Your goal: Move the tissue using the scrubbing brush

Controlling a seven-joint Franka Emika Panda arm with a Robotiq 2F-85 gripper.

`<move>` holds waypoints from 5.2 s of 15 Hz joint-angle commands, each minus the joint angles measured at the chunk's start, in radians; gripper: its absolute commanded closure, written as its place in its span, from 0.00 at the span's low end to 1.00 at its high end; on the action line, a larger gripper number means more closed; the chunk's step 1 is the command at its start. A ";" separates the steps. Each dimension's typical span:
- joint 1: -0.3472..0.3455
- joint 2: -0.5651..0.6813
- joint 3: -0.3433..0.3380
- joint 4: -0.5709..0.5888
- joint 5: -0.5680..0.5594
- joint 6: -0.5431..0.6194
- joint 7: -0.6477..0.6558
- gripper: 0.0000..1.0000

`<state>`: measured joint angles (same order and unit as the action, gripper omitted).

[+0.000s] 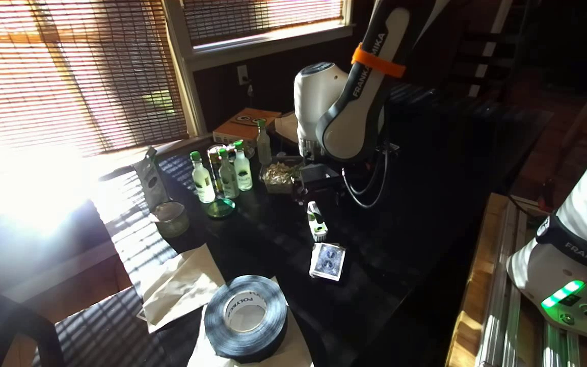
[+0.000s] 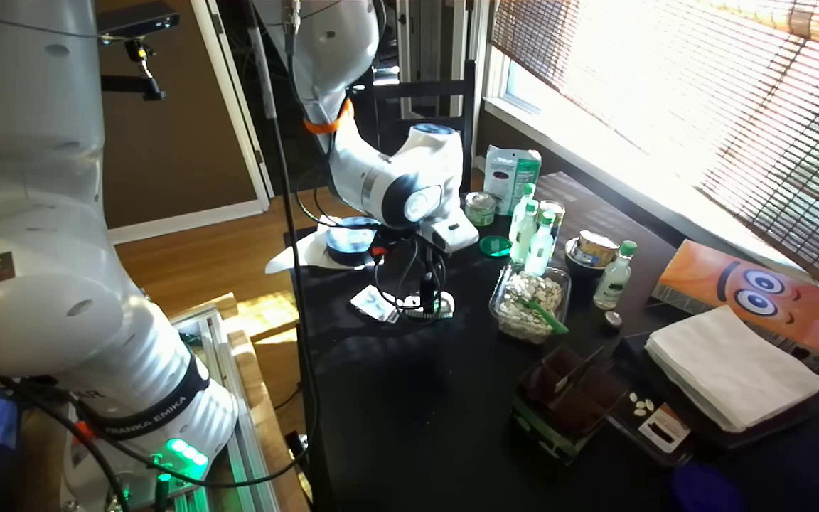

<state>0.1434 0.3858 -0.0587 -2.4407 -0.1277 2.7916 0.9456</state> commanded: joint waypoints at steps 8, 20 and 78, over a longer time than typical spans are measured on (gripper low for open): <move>-0.018 0.061 0.012 0.060 0.181 -0.004 -0.227 0.79; 0.070 -0.091 0.049 0.101 0.128 -0.051 -0.402 0.94; 0.327 0.732 0.163 1.428 0.120 -0.636 -0.434 0.94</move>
<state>0.4470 1.0783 0.0951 -1.0315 -0.0391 2.1341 0.4279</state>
